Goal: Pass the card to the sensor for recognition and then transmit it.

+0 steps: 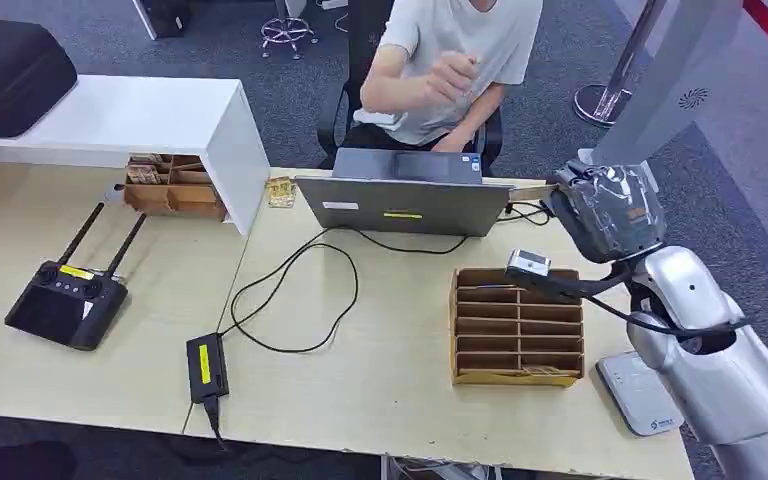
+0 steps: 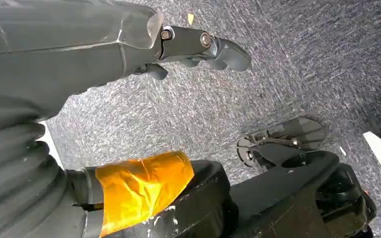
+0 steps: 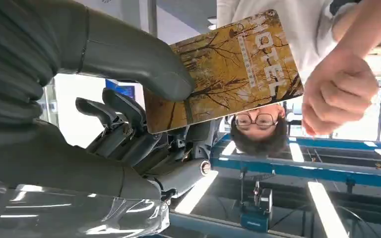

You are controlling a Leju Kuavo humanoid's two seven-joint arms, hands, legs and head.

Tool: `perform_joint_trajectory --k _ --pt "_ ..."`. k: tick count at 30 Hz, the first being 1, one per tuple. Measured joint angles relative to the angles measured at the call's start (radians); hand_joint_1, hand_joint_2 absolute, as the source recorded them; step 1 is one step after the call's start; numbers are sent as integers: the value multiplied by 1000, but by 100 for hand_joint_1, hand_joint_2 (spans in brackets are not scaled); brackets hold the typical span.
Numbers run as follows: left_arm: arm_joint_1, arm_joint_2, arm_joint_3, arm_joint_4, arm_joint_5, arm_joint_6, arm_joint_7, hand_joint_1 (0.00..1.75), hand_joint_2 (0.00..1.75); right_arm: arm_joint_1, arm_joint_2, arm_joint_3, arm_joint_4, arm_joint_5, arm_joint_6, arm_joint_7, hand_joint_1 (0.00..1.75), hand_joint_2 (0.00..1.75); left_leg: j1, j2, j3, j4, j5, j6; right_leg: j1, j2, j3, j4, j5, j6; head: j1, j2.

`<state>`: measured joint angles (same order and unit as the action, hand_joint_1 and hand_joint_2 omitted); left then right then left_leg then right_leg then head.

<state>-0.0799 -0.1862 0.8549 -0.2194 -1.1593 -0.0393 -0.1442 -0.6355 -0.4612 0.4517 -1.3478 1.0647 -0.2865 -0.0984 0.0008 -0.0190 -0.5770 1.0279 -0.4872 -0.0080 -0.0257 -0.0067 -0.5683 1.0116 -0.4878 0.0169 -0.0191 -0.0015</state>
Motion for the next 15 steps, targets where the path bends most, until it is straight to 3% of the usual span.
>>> perform_joint_trajectory --k 7,11,15 --pt "0 0 0 0 2 0 2 0 175 0 -3 -1 1 6 7 0 175 175 0 0 0 0 0 0 0 0 0 0 0 0 0 0" --pt "1 0 5 0 17 0 4 0 175 -1 -63 1 4 4 138 23 175 175 0 -4 -1 1 0 0 0 -4 0 0 0 0 0 0" --pt "3 0 23 0 40 -1 5 0 175 -4 -193 19 -23 -64 305 49 175 175 -1 -5 -3 3 0 1 -1 -5 0 0 0 1 0 0"
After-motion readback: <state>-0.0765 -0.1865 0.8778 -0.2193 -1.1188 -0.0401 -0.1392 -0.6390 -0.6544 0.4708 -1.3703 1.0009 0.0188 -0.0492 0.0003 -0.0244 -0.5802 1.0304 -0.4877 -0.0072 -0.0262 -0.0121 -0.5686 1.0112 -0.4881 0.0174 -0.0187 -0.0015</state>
